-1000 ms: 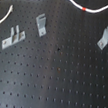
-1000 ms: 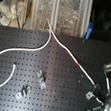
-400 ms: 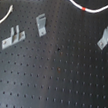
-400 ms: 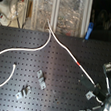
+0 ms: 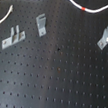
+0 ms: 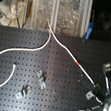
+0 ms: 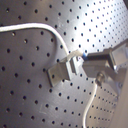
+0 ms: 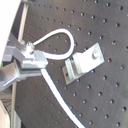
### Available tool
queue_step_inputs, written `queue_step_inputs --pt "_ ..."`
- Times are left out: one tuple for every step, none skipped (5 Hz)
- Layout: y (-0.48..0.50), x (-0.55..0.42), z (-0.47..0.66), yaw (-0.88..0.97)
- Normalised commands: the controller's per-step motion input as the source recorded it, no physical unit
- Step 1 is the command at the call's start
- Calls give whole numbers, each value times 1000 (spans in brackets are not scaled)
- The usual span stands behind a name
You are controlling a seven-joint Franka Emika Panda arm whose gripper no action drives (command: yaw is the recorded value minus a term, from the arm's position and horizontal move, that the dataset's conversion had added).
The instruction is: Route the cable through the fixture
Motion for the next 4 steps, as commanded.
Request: queue_step_inputs --pt "-1 13 336 0" --pt "192 87 352 217" --pt "128 65 228 326" --pt "260 242 255 317"
